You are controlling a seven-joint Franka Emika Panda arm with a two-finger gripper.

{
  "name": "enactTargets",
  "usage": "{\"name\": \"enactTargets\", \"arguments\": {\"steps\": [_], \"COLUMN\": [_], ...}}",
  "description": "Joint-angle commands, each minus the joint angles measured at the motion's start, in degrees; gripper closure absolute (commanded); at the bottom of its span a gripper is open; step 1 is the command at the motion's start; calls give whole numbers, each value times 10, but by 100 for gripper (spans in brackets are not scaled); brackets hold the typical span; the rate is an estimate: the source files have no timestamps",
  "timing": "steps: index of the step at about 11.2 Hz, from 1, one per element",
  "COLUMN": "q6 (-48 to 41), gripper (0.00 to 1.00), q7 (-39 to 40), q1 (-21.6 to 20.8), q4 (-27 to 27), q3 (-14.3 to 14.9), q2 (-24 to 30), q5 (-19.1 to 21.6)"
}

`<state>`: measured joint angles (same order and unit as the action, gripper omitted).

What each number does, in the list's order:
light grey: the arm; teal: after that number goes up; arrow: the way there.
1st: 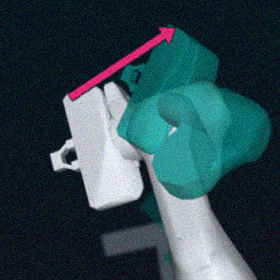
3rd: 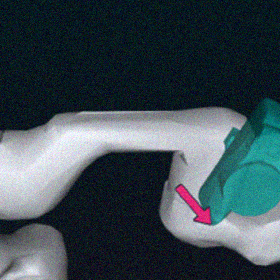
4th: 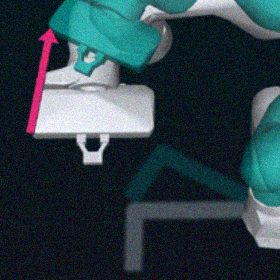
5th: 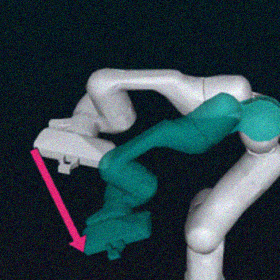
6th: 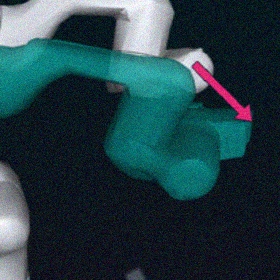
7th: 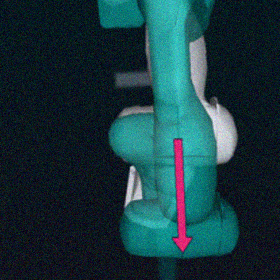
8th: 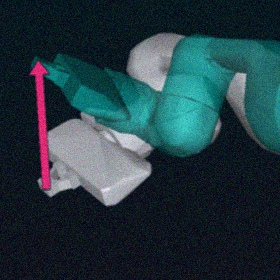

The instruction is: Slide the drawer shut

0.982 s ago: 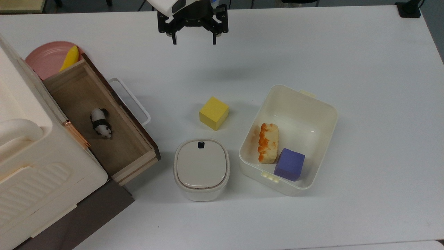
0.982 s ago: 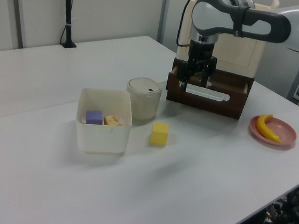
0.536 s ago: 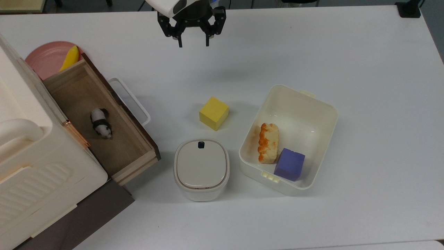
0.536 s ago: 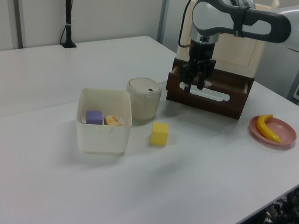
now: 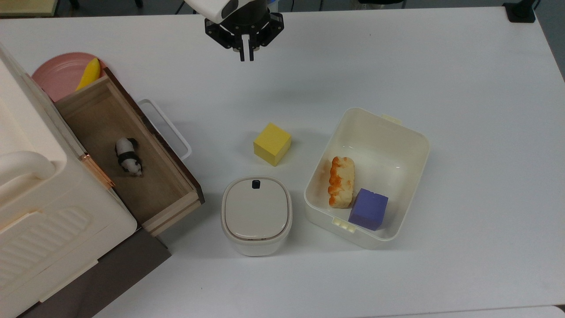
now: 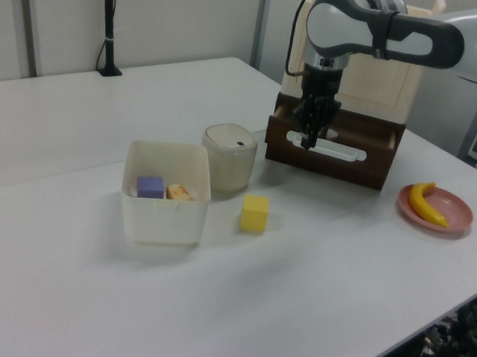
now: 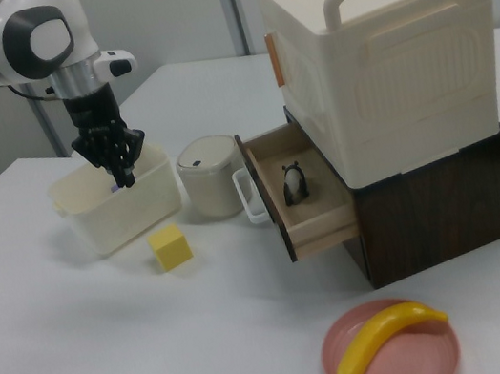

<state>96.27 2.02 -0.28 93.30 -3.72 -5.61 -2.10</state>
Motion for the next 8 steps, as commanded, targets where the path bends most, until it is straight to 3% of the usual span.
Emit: {"name": "enactTargets", "arguments": {"steps": [1,4,6,8], "q6": [15,51,57,113], "gripper": [85,98,98,98], "q7": [-50,-252,-278,-374], "q1": [-6,0,8,6], "q4": [13,14,14,13], "q3": [11,12,13,47], "q2": [9,-31,-39,-57], "q5": [10,10,9,3]}}
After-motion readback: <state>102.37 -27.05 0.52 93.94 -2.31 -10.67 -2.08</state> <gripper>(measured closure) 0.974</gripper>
